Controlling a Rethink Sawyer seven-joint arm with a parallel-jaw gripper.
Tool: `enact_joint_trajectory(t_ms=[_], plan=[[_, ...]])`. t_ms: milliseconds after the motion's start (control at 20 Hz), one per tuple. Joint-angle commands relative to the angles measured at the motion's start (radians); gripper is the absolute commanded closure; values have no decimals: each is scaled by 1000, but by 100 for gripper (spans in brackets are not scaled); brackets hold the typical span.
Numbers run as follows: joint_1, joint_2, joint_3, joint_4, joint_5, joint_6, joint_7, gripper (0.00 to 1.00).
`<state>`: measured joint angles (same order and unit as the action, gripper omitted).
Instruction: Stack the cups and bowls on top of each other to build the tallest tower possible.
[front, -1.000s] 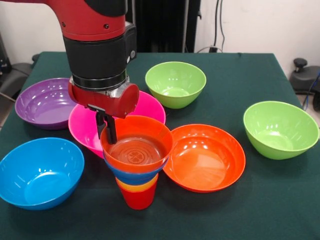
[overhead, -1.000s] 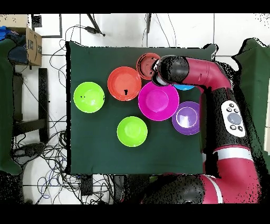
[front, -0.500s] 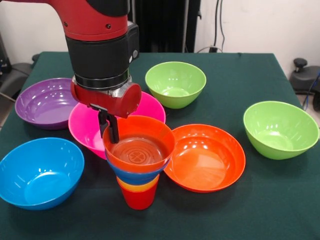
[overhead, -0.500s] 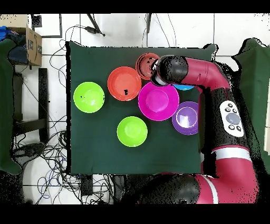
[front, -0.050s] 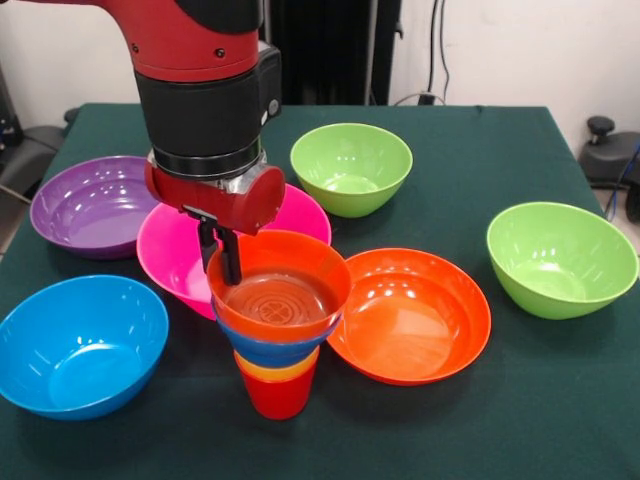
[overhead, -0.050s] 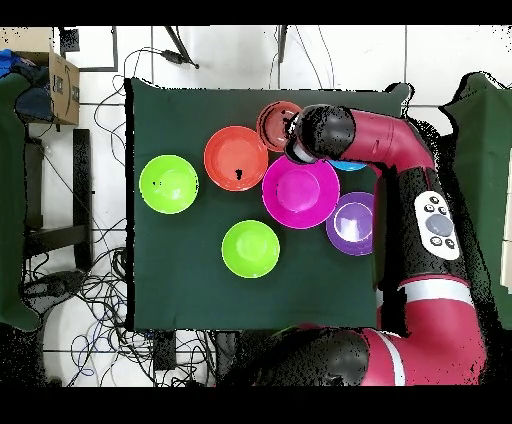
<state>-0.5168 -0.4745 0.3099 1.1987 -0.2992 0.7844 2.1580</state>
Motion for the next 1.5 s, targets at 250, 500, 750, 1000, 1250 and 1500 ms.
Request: enact_joint_trajectory(t_ms=[250,500,750,1000,1250,1500], plan=[[42,57,-35,11,-11,-1,48,0],[49,55,-42,13,-9,-17,48,0],[58,57,-51,0,-3,-12,45,0],[63,57,-57,8,6,-20,44,0],[63,61,-58,-2,11,-18,40,0],[74,69,-64,-27,7,-28,52,0]])
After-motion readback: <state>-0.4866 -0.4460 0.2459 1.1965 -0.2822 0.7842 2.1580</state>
